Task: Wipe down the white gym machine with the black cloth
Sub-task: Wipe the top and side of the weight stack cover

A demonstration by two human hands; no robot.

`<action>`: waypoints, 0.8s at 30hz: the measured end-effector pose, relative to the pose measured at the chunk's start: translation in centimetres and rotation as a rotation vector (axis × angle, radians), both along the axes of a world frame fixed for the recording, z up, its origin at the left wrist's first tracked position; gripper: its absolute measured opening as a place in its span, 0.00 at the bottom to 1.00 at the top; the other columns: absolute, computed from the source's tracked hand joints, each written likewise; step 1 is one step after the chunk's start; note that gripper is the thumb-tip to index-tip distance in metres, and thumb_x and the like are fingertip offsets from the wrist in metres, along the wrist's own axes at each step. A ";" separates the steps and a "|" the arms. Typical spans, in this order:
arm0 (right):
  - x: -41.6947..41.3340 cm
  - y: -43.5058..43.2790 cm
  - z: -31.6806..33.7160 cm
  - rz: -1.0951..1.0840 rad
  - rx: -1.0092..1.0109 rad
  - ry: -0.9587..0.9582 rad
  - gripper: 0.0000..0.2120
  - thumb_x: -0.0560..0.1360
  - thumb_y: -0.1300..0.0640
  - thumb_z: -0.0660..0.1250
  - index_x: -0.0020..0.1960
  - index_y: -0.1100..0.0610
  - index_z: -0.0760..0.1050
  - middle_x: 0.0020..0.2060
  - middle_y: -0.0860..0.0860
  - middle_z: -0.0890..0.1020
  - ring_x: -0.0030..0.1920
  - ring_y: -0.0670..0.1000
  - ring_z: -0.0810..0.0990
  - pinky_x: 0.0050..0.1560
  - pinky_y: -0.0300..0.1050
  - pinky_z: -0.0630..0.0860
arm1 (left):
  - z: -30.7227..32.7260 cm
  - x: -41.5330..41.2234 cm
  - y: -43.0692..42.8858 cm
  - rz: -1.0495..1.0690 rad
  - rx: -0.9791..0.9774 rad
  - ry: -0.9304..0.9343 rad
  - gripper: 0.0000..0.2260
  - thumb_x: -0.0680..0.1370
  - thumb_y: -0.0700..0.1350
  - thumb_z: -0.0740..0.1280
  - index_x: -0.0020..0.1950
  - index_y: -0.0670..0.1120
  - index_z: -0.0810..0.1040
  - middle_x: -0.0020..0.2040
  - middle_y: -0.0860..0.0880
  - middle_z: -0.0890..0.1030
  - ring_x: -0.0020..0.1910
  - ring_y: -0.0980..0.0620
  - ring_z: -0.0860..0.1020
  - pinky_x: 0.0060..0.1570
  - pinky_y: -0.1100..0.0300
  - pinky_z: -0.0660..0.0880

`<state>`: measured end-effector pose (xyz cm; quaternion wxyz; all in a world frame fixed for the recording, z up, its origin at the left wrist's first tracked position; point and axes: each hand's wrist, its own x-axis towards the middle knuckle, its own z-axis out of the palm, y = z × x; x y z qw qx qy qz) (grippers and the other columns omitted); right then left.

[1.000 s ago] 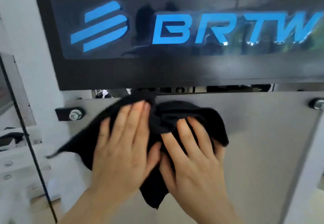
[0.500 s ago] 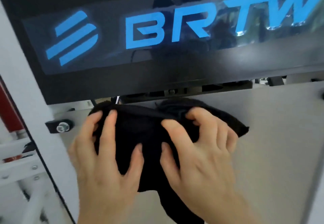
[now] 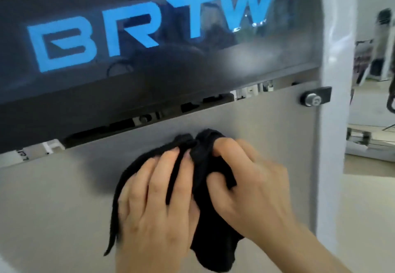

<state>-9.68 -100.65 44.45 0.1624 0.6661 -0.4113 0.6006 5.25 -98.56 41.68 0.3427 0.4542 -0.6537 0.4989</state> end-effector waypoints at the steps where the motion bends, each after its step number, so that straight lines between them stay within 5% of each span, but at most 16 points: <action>1: -1.0 0.0 -0.2 -0.006 0.043 -0.032 0.11 0.65 0.53 0.59 0.48 0.47 0.67 0.30 0.43 0.69 0.25 0.50 0.68 0.20 0.44 0.66 | 0.4 -0.7 0.0 -0.015 -0.002 0.017 0.23 0.74 0.46 0.68 0.68 0.43 0.72 0.66 0.42 0.72 0.60 0.40 0.72 0.59 0.45 0.70; 4: -3.7 -0.1 -1.1 -0.065 0.089 -0.097 0.12 0.66 0.53 0.58 0.50 0.44 0.66 0.33 0.40 0.67 0.31 0.48 0.68 0.23 0.45 0.68 | 1.5 -2.1 -0.4 -0.124 0.009 0.132 0.22 0.71 0.47 0.70 0.63 0.40 0.77 0.58 0.41 0.72 0.49 0.38 0.73 0.48 0.44 0.71; 8: -6.2 -1.0 -1.6 -0.071 0.013 -0.193 0.15 0.69 0.58 0.60 0.54 0.46 0.69 0.44 0.42 0.69 0.36 0.45 0.70 0.35 0.38 0.70 | 2.5 -4.5 -1.3 -0.157 -0.021 0.116 0.21 0.73 0.45 0.69 0.64 0.38 0.78 0.58 0.40 0.72 0.48 0.37 0.74 0.50 0.45 0.70; 10: -7.4 -2.2 -1.9 -0.042 -0.088 -0.250 0.15 0.71 0.60 0.61 0.56 0.49 0.71 0.46 0.43 0.68 0.40 0.44 0.71 0.42 0.32 0.69 | 2.7 -6.1 -2.1 -0.155 -0.054 0.069 0.21 0.75 0.42 0.66 0.68 0.39 0.76 0.61 0.39 0.72 0.52 0.37 0.74 0.53 0.45 0.70; 14: -8.9 -4.4 -6.2 -0.147 -0.240 -0.140 0.15 0.75 0.62 0.62 0.61 0.54 0.72 0.48 0.50 0.70 0.44 0.52 0.71 0.42 0.53 0.73 | 0.6 -7.9 -3.8 -0.103 -0.101 -0.040 0.21 0.81 0.39 0.58 0.74 0.44 0.70 0.71 0.43 0.70 0.66 0.42 0.69 0.66 0.50 0.65; 20: -11.0 -3.8 -10.0 -0.098 -0.137 0.066 0.11 0.70 0.57 0.65 0.52 0.52 0.72 0.47 0.49 0.70 0.42 0.52 0.70 0.44 0.49 0.68 | -6.0 -7.8 -3.2 -0.116 0.146 -0.245 0.21 0.81 0.41 0.53 0.74 0.40 0.67 0.77 0.45 0.63 0.74 0.46 0.63 0.75 0.53 0.53; 24: -12.1 -4.3 -4.8 0.048 -0.171 -0.158 0.08 0.69 0.59 0.60 0.47 0.54 0.72 0.49 0.49 0.69 0.46 0.53 0.70 0.47 0.54 0.70 | -2.7 -10.5 -2.9 -0.135 0.147 -0.195 0.24 0.80 0.43 0.54 0.76 0.40 0.64 0.78 0.43 0.62 0.74 0.44 0.63 0.72 0.48 0.58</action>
